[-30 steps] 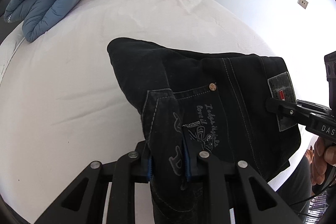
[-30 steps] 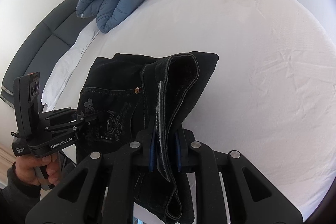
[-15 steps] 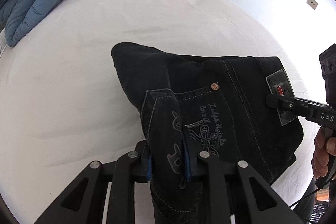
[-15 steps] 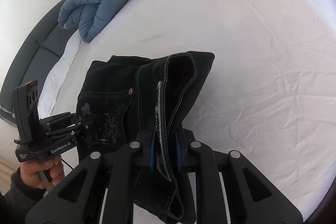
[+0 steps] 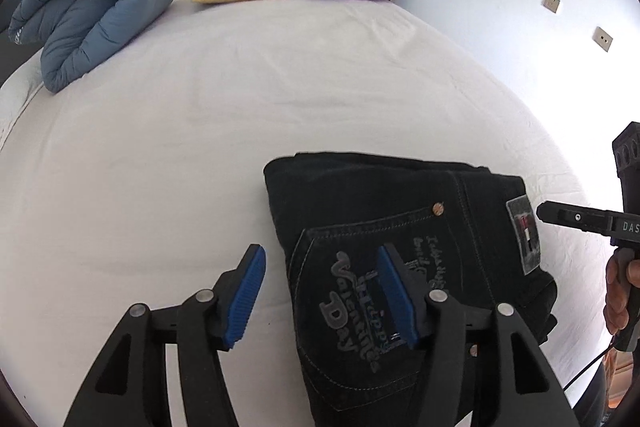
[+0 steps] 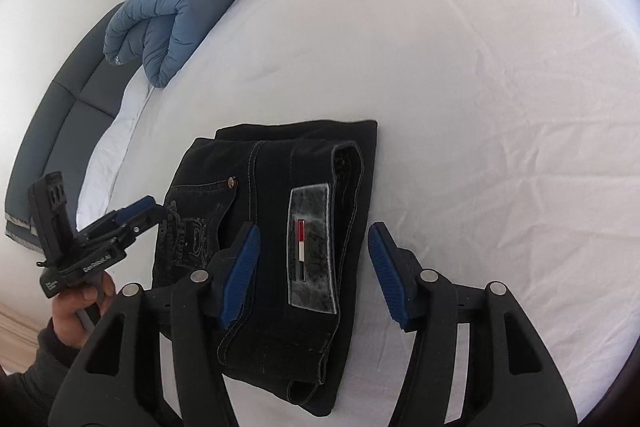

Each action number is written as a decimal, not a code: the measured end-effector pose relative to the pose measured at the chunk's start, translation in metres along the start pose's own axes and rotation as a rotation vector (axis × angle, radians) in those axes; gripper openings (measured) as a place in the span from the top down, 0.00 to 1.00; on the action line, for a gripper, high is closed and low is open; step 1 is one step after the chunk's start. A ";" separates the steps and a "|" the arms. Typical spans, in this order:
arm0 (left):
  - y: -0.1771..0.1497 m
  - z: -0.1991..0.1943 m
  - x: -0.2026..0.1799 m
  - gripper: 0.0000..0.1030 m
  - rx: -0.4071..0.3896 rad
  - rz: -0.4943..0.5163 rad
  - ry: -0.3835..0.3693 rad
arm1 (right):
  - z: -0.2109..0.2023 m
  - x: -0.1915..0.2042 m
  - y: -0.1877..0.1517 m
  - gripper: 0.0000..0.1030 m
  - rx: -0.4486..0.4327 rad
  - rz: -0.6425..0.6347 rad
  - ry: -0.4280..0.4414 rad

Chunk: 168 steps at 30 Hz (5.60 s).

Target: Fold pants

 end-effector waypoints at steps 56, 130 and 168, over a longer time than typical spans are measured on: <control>-0.087 -0.447 -0.057 0.00 -0.842 0.085 0.197 | -0.376 0.316 -0.217 0.00 -1.000 -0.607 -0.332; -0.150 -0.236 -0.025 0.00 -0.109 -0.126 0.215 | -0.192 0.196 -0.222 0.00 -0.335 -0.136 -0.523; -0.155 -0.235 -0.023 0.00 -0.099 -0.122 0.211 | -0.182 0.198 -0.225 0.00 -0.314 -0.143 -0.510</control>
Point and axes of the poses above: each gripper's, at about its wrist camera, not at the fingertips, and z roughly the way its jaws point, x to its left, y to its top, the point moved 3 cm from there along z, roughly the way its jaws point, and after that the axes turned 4 degrees about y, right-handed, at the moved point
